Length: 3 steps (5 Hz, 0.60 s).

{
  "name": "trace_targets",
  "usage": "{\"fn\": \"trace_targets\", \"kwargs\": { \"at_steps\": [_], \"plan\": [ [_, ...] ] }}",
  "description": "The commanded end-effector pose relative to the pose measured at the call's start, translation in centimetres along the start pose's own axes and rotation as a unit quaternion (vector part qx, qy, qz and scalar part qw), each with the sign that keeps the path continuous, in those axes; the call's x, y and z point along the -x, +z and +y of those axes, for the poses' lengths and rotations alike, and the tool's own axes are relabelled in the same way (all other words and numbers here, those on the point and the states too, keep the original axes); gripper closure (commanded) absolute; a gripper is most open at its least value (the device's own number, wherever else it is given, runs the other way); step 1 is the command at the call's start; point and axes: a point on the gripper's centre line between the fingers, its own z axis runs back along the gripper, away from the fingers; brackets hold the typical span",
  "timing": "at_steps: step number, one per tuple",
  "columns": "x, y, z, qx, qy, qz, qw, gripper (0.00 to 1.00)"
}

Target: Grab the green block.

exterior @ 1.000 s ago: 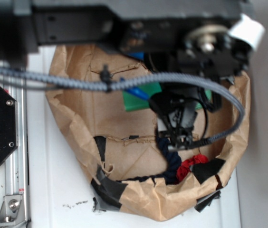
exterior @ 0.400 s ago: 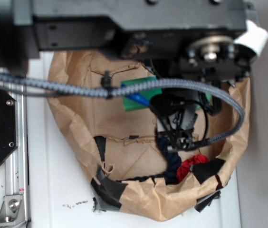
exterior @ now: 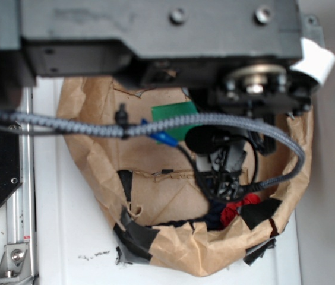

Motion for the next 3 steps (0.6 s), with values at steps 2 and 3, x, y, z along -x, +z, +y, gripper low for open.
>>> {"fn": "trace_targets", "kwargs": {
  "at_steps": [2,3],
  "plan": [
    [-0.64,1.28,0.00,0.002,0.000,-0.026,1.000,1.00],
    [-0.80,1.20,0.01,0.002,0.000,-0.024,1.000,1.00]
  ]
}}
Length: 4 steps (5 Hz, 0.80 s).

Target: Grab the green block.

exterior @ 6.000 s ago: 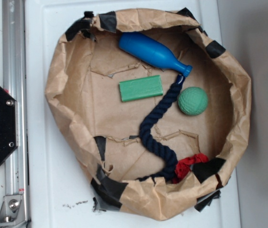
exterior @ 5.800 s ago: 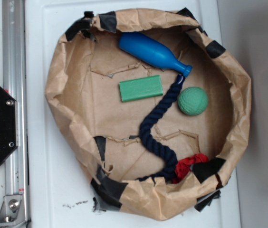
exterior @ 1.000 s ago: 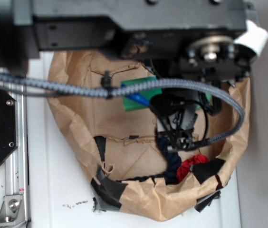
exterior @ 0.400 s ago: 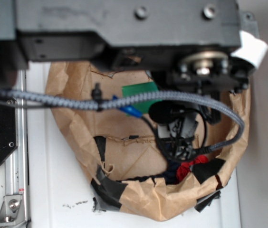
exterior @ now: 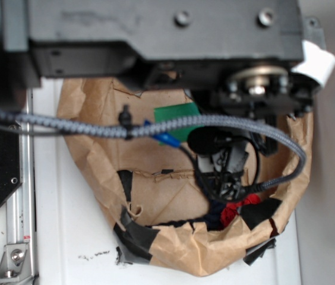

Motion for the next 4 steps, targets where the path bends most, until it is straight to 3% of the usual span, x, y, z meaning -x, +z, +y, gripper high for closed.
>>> {"fn": "trace_targets", "kwargs": {
  "at_steps": [1,4],
  "plan": [
    [-0.7,1.2,0.1,0.001,0.000,-0.015,1.000,1.00],
    [0.5,2.0,-0.3,0.002,-0.002,-0.021,1.000,1.00]
  ]
}}
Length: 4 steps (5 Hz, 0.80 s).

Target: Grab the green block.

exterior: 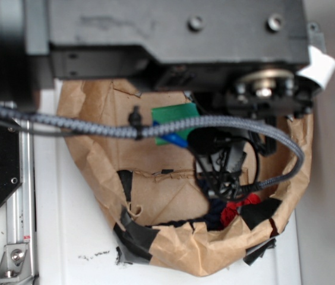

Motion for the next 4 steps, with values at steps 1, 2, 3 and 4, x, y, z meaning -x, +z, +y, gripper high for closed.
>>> {"fn": "trace_targets", "kwargs": {
  "at_steps": [1,2,3,4],
  "plan": [
    [0.4,2.2,-0.5,0.000,-0.007,-0.035,0.999,1.00],
    [0.7,2.4,-0.6,-0.003,-0.005,-0.035,0.999,1.00],
    [0.9,2.4,-0.6,-0.003,-0.005,-0.033,0.999,1.00],
    [1.5,2.8,-0.9,-0.006,-0.007,-0.032,0.999,1.00]
  ]
}}
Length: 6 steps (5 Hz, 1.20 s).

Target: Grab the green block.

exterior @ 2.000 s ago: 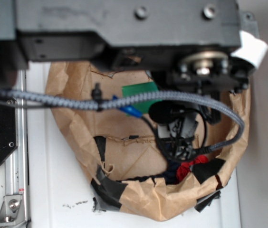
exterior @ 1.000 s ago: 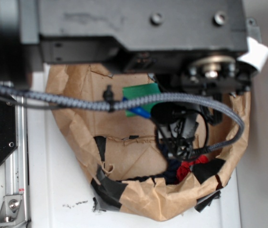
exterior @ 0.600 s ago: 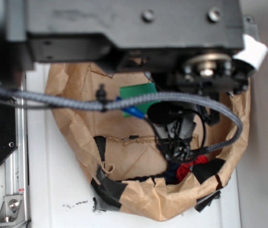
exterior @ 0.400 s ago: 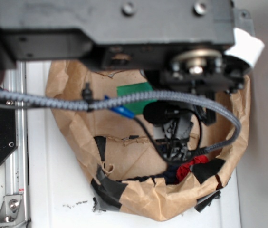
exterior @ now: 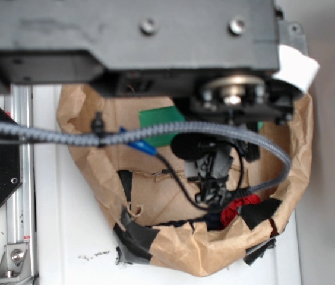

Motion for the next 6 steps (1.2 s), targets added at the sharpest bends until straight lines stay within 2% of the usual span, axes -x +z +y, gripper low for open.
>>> {"fn": "trace_targets", "kwargs": {
  "at_steps": [1,6],
  "plan": [
    [0.79,2.27,-0.54,0.000,-0.012,-0.027,1.000,1.00],
    [0.51,1.82,0.00,-0.010,-0.006,-0.022,1.000,1.00]
  ]
}}
